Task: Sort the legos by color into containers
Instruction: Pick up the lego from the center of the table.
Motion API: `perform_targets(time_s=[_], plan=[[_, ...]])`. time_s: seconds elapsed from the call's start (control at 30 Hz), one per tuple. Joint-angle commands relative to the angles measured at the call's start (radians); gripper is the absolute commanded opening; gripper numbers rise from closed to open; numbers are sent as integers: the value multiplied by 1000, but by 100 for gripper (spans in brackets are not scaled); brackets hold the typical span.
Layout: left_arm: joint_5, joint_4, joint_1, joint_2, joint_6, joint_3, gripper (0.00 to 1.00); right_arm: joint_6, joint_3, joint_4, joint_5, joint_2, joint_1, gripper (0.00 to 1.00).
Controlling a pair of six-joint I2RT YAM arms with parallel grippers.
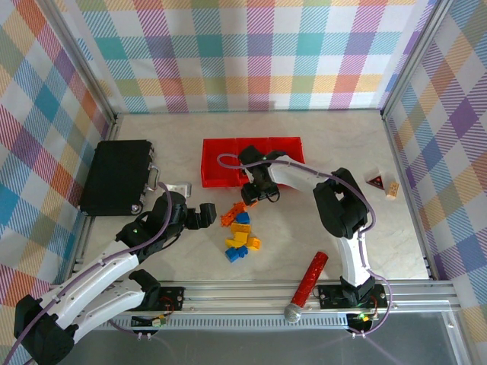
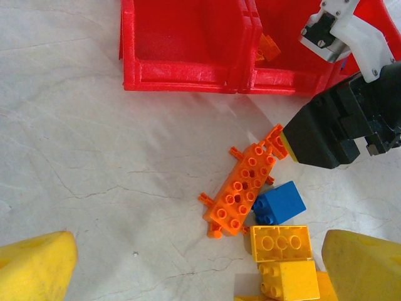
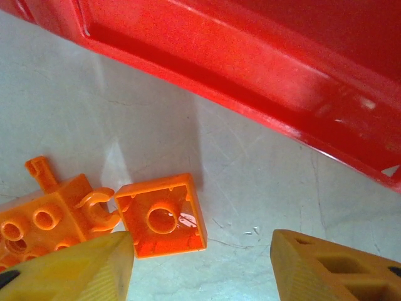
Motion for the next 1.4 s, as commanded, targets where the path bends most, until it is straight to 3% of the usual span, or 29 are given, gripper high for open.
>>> perform_targets(time_s=[0.0, 0.67, 1.1, 1.37], plan=[[-17, 1, 6, -1, -9, -9, 100, -25, 29, -29, -8, 24, 9, 60], [-22, -7, 5, -10, -9, -14, 100, -19, 83, -65, 1, 96, 29, 61], [-29, -13, 5, -18, -8, -18, 100, -16, 110, -108, 58, 115, 27, 49], [-27, -13, 5, -19, -7, -18, 100, -13, 117, -104, 55, 123, 26, 48]])
